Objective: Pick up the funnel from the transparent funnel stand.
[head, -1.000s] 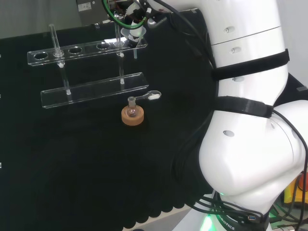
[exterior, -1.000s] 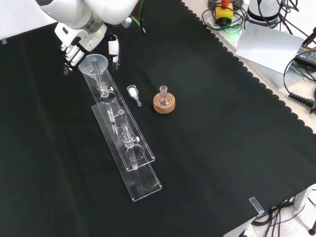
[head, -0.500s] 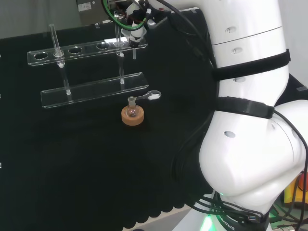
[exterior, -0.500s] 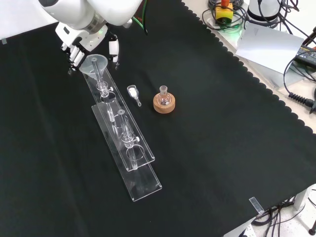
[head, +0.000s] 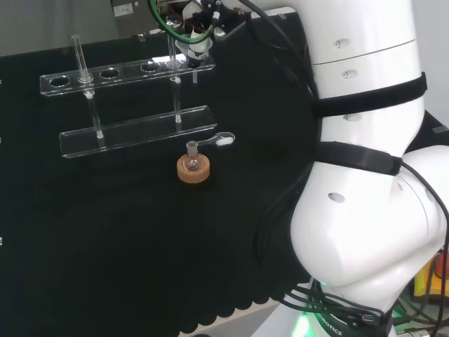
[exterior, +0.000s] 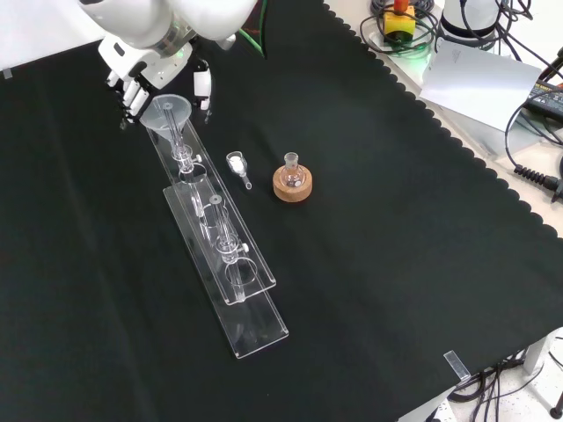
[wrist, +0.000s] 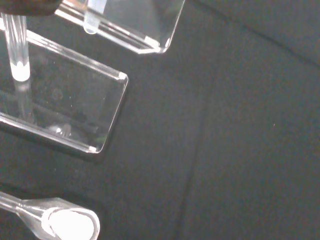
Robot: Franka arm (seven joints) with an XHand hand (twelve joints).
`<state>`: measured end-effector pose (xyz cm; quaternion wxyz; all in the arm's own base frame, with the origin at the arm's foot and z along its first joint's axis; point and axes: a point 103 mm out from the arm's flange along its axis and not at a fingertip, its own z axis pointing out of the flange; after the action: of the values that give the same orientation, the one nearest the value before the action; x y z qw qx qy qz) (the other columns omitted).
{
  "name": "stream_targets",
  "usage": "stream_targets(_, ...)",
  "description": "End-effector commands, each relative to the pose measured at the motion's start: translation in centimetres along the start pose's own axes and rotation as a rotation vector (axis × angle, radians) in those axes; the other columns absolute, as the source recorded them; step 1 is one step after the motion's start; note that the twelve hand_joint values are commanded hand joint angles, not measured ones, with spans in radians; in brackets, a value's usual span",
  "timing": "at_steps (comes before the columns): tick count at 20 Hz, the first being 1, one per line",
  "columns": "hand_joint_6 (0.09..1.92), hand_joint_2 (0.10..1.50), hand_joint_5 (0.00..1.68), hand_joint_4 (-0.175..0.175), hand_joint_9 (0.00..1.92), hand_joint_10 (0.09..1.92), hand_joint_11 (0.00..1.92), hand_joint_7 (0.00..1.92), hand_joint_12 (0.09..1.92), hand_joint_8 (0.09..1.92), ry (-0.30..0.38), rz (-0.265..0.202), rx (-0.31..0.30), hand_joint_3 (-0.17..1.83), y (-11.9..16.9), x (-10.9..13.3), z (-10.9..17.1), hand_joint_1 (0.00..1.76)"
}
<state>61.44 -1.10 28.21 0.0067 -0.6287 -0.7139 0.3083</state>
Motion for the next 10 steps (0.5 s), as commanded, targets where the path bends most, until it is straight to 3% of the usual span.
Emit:
stream_targets(1,0.1,0.8,0.52,-0.027,0.76,0.63,0.32,0.53,1.36,0.76,-0.01,0.011,-0.031,0.24,-0.7,-0.2,-1.4,0.69)
stream_targets(10,0.13,0.77,0.54,-0.034,0.89,0.6,0.38,0.55,1.32,0.77,-0.012,0.039,-0.033,0.29,-3.7,-1.9,-3.4,0.71)
